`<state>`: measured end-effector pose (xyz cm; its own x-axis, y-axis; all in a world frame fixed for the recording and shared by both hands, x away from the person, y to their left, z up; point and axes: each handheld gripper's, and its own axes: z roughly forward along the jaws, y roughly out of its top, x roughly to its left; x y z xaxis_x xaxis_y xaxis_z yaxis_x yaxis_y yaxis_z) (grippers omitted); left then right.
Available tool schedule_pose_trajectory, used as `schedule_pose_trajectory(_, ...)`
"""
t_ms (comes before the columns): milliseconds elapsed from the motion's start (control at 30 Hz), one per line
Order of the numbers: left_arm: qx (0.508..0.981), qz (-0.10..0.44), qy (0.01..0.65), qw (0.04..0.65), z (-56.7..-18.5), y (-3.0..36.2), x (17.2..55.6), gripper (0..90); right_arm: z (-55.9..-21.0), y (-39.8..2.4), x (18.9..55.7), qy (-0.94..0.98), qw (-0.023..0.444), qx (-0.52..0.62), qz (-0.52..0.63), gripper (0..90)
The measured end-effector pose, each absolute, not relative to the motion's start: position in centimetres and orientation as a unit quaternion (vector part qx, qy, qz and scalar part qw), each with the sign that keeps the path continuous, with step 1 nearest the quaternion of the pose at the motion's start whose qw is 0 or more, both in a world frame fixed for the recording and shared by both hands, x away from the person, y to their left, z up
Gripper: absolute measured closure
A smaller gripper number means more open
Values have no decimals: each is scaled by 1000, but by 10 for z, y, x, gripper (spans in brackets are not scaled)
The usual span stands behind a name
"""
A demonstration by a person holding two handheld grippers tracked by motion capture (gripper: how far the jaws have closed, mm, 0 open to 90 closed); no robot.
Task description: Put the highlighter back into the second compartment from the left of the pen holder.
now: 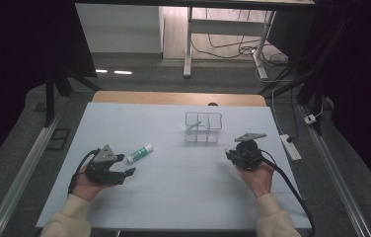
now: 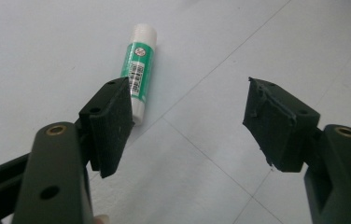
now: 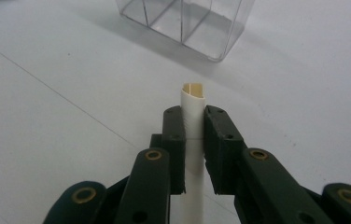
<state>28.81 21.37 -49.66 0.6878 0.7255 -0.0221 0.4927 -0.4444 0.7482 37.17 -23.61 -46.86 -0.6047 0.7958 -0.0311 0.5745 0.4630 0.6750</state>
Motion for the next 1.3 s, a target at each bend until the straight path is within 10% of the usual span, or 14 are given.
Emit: schedule_pose_trajectory(1300,836,152,364,382,-497,214,288,322,-443,-248,362,798,209,395,405,784)
